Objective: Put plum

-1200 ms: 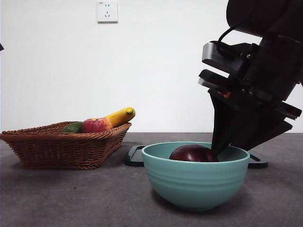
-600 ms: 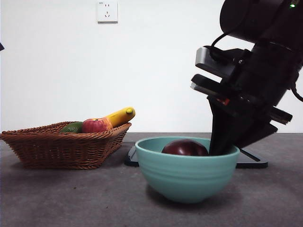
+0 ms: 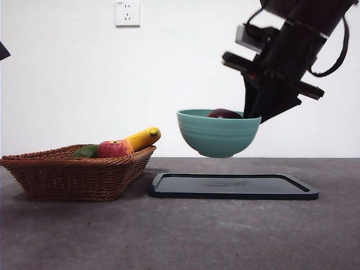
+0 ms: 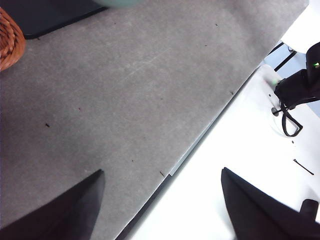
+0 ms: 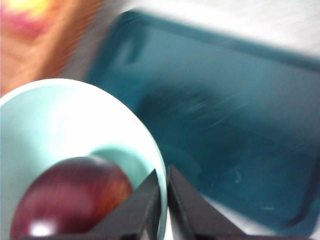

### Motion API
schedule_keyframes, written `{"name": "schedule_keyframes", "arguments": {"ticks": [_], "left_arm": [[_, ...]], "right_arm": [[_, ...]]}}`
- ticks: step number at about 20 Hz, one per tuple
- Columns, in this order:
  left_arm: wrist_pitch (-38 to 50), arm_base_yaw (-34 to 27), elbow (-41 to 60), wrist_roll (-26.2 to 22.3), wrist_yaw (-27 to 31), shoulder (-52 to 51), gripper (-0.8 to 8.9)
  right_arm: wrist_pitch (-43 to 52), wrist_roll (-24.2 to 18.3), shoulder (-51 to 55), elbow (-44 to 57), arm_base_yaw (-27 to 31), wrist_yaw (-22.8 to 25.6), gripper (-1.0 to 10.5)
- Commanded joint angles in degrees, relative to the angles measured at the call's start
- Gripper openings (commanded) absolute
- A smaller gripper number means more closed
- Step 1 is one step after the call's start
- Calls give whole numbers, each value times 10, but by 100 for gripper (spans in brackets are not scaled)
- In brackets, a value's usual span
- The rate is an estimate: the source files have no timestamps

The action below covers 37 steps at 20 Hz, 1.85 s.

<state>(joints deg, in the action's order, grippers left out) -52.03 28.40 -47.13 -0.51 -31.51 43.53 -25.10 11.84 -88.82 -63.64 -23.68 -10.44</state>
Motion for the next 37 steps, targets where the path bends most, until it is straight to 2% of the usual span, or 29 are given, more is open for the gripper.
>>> {"name": "schedule_keyframes", "arguments": {"ticks": [1,7,15,18,19,21,27,29,37], "left_arm": [[6,2,-4,-1,-3,4,373],[6,2,-4,0,-3,4,373],[6,2,-4,0,-3,4,373],[6,2,-4,0,-3,4,373],[6,2,-4,0,-3,4,373],[6,2,-4,0,-3,4,374],[8,2,-4,-1,-3,4,373],[9,2,-4,-1,-3,4,373],[12,2,-4,-1,-3,4,373]], "right_arm": [[3,-20,-50,-46,19,-1,9],[15,-21,-180,-122,51,-4,9],[1,-21,-199,-131,51,-4,21],[-29,-20,-182,-152,51,-4,242],[-47,-20,-171,-164,51,0,243],[-77,-23,-135,-188,51,0,244],[-192,-54,65,-190,50,-21,243],[-232,-54,122,-172,49,-57,244],[-201,-49,369,74,-3,-61,243]]}}
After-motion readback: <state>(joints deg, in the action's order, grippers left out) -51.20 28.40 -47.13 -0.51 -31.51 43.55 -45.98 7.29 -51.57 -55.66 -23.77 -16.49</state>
